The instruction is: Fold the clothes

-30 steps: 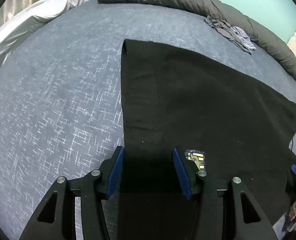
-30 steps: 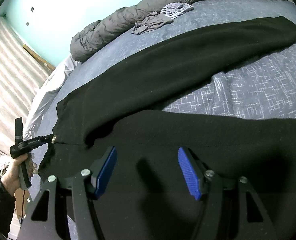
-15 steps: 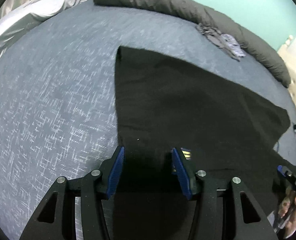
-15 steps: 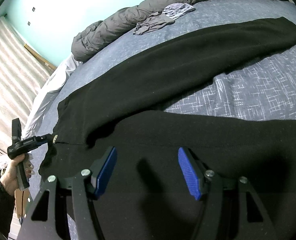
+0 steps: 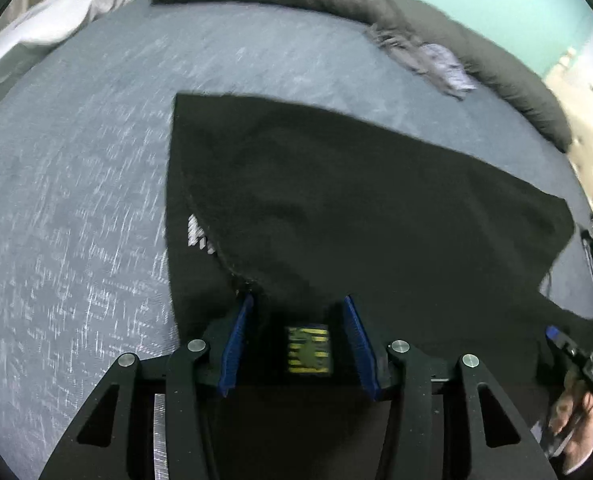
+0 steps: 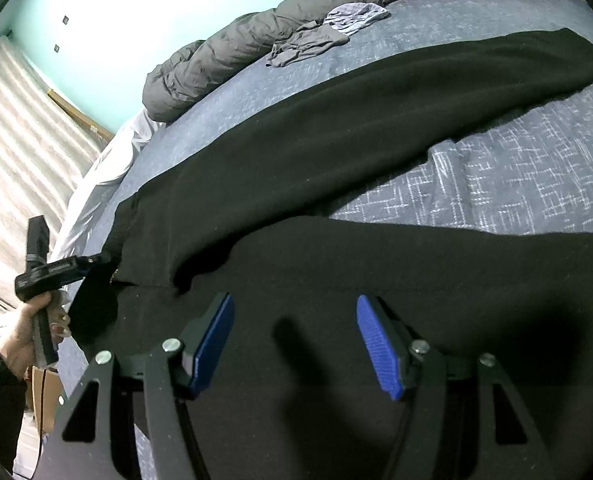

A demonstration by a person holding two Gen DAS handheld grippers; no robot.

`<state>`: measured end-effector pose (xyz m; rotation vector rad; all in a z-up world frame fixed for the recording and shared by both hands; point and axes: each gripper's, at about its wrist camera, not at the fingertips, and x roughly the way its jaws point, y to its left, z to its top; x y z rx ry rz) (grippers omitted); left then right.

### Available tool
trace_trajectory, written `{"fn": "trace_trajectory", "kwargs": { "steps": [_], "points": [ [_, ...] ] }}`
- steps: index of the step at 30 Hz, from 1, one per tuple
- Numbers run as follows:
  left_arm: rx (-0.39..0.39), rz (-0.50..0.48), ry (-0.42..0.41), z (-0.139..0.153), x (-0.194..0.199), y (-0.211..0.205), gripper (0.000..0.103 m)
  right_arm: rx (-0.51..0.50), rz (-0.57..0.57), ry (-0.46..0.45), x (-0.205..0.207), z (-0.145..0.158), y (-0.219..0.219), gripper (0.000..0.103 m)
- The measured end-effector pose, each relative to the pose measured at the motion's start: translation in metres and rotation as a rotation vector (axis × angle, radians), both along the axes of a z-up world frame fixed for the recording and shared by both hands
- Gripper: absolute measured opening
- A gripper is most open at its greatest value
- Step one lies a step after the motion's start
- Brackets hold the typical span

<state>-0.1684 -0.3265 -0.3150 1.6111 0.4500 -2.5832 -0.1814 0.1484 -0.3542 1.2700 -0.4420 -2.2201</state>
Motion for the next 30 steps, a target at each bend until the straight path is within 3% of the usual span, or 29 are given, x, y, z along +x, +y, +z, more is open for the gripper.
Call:
{"fn": "trace_trajectory", "kwargs": {
  "steps": [1, 4, 5, 11, 20, 23, 26, 30],
  "points": [
    [0.004, 0.009, -0.001, -0.001, 0.000, -0.003, 0.047, -0.002, -0.001, -0.002, 0.000, 0.000, 0.000, 0.065],
    [-0.009, 0.015, 0.010, 0.001, 0.003, -0.006, 0.006, -0.004, 0.000, -0.004, -0.001, -0.001, 0.001, 0.065],
    [-0.020, 0.015, 0.022, 0.005, 0.004, -0.007, 0.004, -0.003, 0.002, -0.003, -0.001, -0.001, 0.000, 0.065],
    [-0.052, 0.039, 0.139, 0.049, 0.008, -0.016, 0.002, -0.001, 0.004, 0.004, 0.000, 0.000, 0.001, 0.065],
    [-0.086, 0.115, 0.235, 0.105, -0.036, -0.040, 0.002, -0.016, -0.020, 0.034, 0.000, 0.004, 0.008, 0.065],
    [-0.082, 0.153, 0.169, 0.087, -0.050, -0.049, 0.002, -0.027, -0.028, 0.065, 0.001, 0.010, 0.012, 0.065],
    [-0.093, 0.173, 0.099, 0.051, -0.057, -0.053, 0.003, -0.026, -0.029, 0.086, 0.002, 0.014, 0.015, 0.065],
    [-0.054, 0.174, -0.021, 0.003, -0.055, -0.055, 0.007, -0.017, -0.036, 0.072, 0.000, 0.008, 0.018, 0.065]
  ]
}}
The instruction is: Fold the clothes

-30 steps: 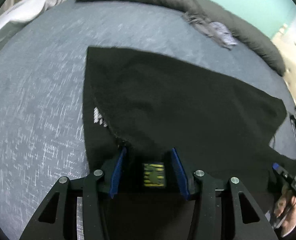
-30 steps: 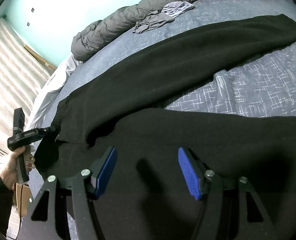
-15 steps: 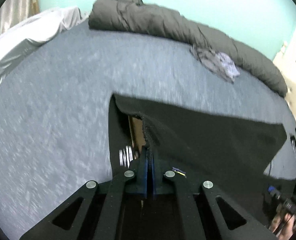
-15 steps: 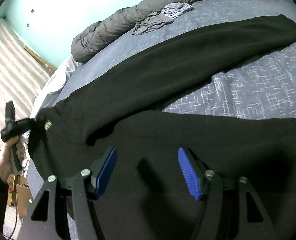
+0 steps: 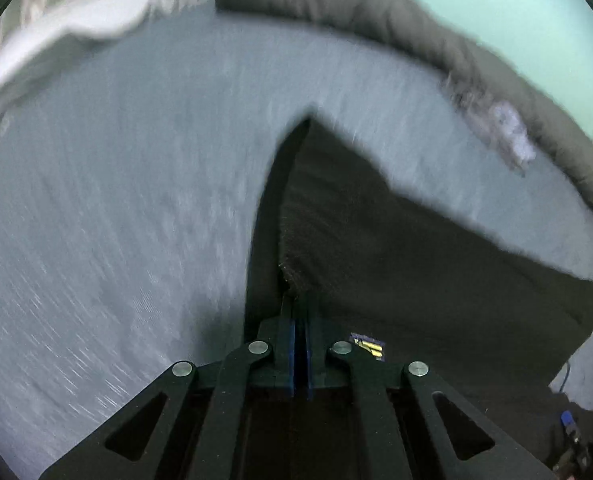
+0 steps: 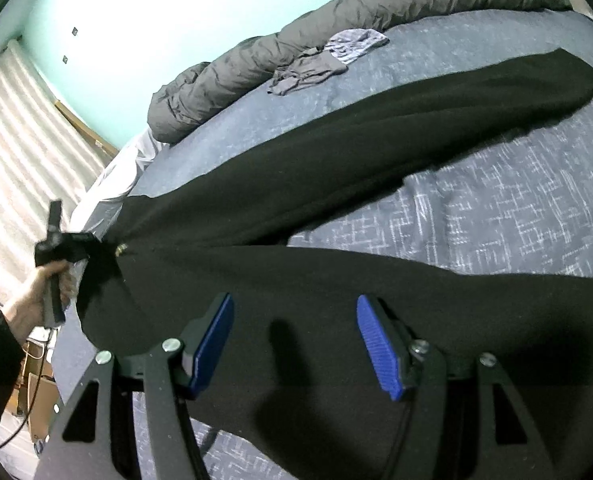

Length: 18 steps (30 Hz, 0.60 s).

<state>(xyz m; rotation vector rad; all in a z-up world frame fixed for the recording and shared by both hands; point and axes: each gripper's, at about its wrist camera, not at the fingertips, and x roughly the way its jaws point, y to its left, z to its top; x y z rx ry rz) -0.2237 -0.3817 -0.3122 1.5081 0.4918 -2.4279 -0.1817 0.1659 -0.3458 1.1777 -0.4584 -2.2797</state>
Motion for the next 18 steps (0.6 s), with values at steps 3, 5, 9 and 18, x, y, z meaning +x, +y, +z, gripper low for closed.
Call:
{"fn": "trace_trajectory", "kwargs": {
  "steps": [3, 5, 9, 18],
  "points": [
    [-0.011, 0.013, 0.004, -0.001, 0.016, -0.006, 0.026, -0.003, -0.008, -0.014, -0.001, -0.003, 0.003, 0.065],
    [-0.004, 0.028, 0.034, 0.009, 0.031, -0.012, 0.032, -0.004, -0.007, -0.012, -0.001, -0.003, 0.003, 0.065],
    [-0.013, 0.011, 0.093, 0.031, 0.071, -0.012, 0.037, -0.007, -0.008, -0.009, 0.000, -0.002, 0.004, 0.065],
    [0.096, 0.000, 0.102, 0.026, 0.156, 0.007, 0.048, -0.006, -0.011, 0.001, 0.001, 0.000, 0.004, 0.065]
  ]
}}
